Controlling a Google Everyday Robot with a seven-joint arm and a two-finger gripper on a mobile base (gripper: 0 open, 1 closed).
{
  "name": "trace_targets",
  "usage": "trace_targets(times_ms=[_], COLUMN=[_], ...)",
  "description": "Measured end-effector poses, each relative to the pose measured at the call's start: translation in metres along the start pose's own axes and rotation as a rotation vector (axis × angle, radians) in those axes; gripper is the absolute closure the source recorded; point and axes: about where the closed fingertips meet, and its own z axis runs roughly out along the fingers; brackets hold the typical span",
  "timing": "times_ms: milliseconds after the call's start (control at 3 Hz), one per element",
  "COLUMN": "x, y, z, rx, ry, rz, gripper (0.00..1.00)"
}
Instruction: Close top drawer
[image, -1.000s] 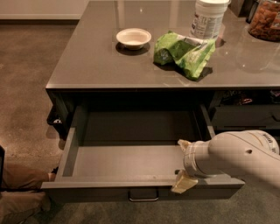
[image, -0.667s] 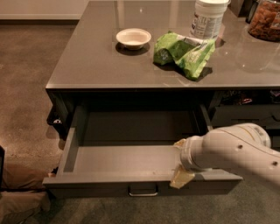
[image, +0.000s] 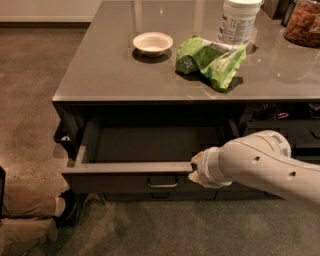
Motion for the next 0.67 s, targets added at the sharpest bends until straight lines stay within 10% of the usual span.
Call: trace_targets(times_ms=[667], x=[-0.021], y=[-0.049], z=[-0.005], rx=[0.118], ry=[-0.014], rz=[0.044], gripper=[0.2])
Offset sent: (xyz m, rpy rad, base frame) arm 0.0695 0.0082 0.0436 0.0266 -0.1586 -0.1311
